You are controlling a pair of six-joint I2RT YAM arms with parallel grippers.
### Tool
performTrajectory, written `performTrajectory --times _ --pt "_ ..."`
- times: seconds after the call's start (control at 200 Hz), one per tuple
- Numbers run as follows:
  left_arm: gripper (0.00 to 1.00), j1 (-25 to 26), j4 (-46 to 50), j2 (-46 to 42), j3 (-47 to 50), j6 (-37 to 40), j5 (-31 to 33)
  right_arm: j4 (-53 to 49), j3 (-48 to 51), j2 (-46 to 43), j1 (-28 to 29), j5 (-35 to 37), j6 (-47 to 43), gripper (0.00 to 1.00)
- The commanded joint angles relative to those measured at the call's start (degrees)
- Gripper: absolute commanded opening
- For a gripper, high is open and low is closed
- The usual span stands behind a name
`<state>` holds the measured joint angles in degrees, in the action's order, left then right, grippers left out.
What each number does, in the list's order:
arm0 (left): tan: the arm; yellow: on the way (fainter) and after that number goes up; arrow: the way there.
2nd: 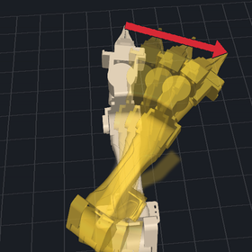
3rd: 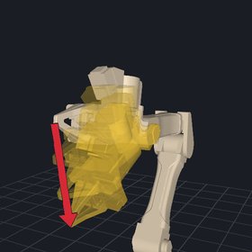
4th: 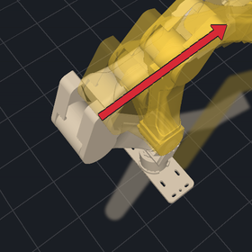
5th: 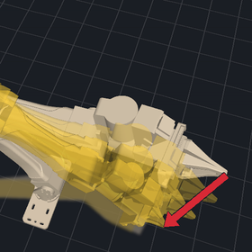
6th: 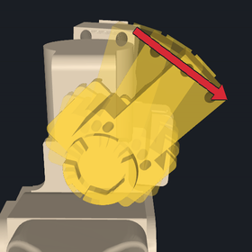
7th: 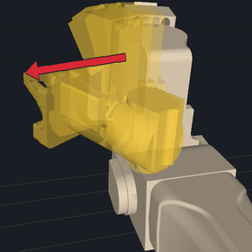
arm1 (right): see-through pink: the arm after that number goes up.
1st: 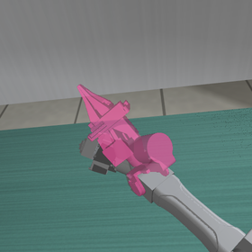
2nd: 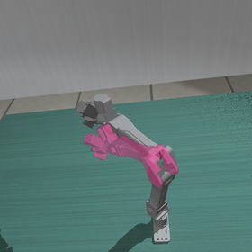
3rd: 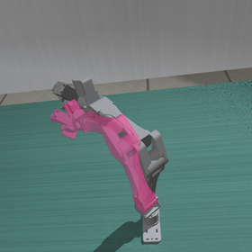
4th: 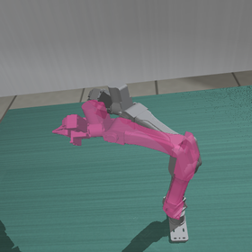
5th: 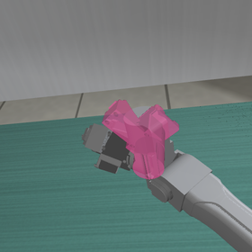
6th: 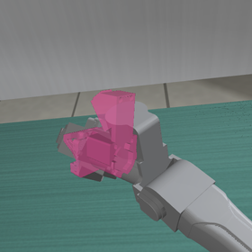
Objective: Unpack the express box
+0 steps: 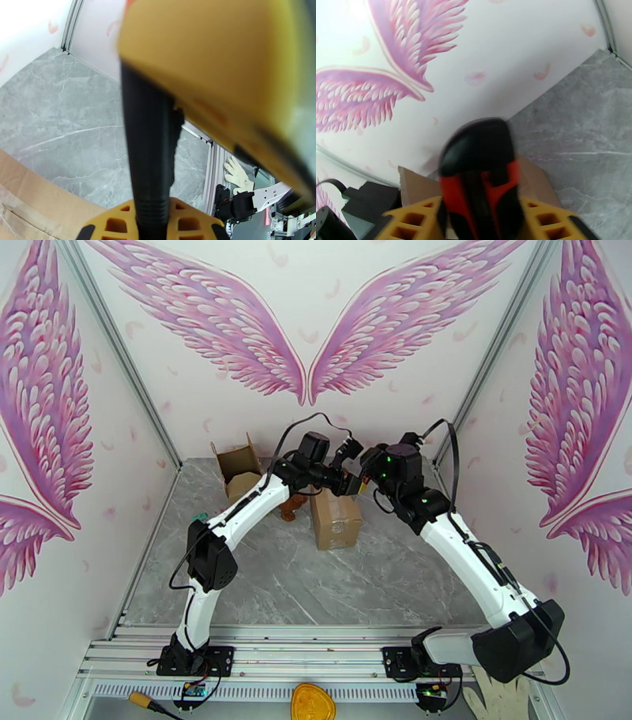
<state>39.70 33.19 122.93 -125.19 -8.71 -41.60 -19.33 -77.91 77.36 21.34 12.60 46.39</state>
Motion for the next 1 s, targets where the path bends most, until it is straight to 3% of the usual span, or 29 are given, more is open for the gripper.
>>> performTrajectory --times 0.0,0.245,0.35,0.56,0.66,0.765,0.91,0.994 --pt "0.03 -1.0 0.2 -0.6 -2.3 4.3 -5.1 6.4 3.4 -3.1 -1.6 -10.0 -10.7 0.69" --pt "0.0 -4.9 4.4 -3.9 -2.7 9.0 -13.9 20.5 15.5 -9.4 -12.1 -40.8 -18.2 0.75" --pt "0.0 -5.6 6.3 -5.4 -2.0 11.2 -17.6 21.8 16.9 -9.2 -13.5 -46.8 -20.3 0.76" --pt "0.0 -5.9 8.6 -6.1 -0.5 13.1 -22.0 37.4 16.5 -3.4 -15.1 -60.5 -16.0 0.68" --pt "0.0 -5.8 8.8 -6.3 -0.6 13.0 -24.1 40.4 13.0 0.8 -15.2 -66.8 -13.8 0.59" --pt "0.0 -5.9 9.7 -6.4 -0.5 13.8 -24.6 50.0 13.2 3.2 -15.2 -68.9 -8.0 0.5" --pt "0.0 -6.0 10.1 -6.1 -0.5 13.7 -25.6 52.0 12.5 5.1 -15.1 -70.8 -6.6 0.36" --pt "0.0 -6.0 11.6 -5.4 -1.3 13.9 -26.9 53.2 12.9 5.7 -15.2 -71.2 -6.0 0.21"
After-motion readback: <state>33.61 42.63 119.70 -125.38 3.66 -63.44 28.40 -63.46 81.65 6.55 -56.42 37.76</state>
